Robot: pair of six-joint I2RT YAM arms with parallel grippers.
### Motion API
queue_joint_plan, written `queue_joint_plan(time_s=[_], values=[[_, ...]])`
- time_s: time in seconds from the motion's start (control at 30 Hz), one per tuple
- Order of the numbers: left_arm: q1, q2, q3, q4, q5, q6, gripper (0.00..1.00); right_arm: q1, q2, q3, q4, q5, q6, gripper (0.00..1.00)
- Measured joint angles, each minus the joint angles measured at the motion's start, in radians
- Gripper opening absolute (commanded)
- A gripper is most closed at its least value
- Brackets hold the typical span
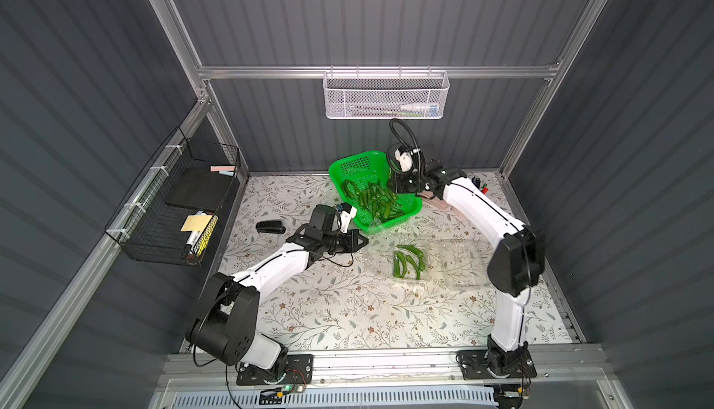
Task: Take small green peppers out of containers
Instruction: Place the green pepper in the basket, then pick up the green pepper from the packing box.
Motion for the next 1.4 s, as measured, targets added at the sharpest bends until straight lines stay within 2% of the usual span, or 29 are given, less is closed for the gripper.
queue_joint_plan(time_s=[0.07, 0.13, 0.17, 0.37, 0.47, 0.57, 0.77, 1.03, 1.1, 1.27, 1.4], values=[[0.0, 0.001, 0.004, -0.001, -0.001, 0.0, 0.0, -0.007, 0.072, 0.14, -0.074, 0.002, -0.002, 0.43], [0.0, 0.002, 0.008, -0.003, -0.002, 0.0, 0.0, -0.008, 0.058, 0.13, -0.126, 0.006, 0.002, 0.43], [0.0, 0.002, 0.01, -0.003, -0.002, 0.0, 0.0, -0.007, 0.018, 0.066, -0.127, 0.005, 0.005, 0.43], [0.0, 0.009, 0.011, -0.002, -0.001, 0.0, 0.0, 0.008, -0.378, -0.568, -0.031, -0.018, 0.042, 0.42], [0.0, 0.014, 0.011, -0.002, -0.001, 0.0, 0.0, 0.026, -0.483, -0.748, -0.019, -0.031, 0.051, 0.42], [0.0, 0.019, 0.011, -0.002, 0.0, 0.001, 0.0, 0.045, -0.496, -0.843, -0.025, -0.034, 0.051, 0.41], [0.0, 0.03, 0.011, -0.002, 0.002, 0.007, 0.0, 0.082, -0.423, -0.934, -0.046, -0.018, 0.037, 0.34], [0.0, 0.03, 0.012, -0.002, 0.003, 0.008, 0.0, 0.126, -0.303, -0.953, -0.029, 0.011, 0.024, 0.31], [0.0, 0.03, 0.013, -0.003, 0.003, 0.008, 0.0, 0.135, -0.277, -0.954, -0.022, 0.032, 0.024, 0.28], [0.0, 0.03, 0.014, -0.003, 0.003, 0.008, 0.0, 0.143, -0.264, -0.957, 0.002, 0.073, 0.031, 0.12], [0.0, 0.03, 0.014, -0.003, 0.003, 0.01, 0.0, 0.145, -0.288, -0.979, 0.015, 0.087, 0.041, 0.07]])
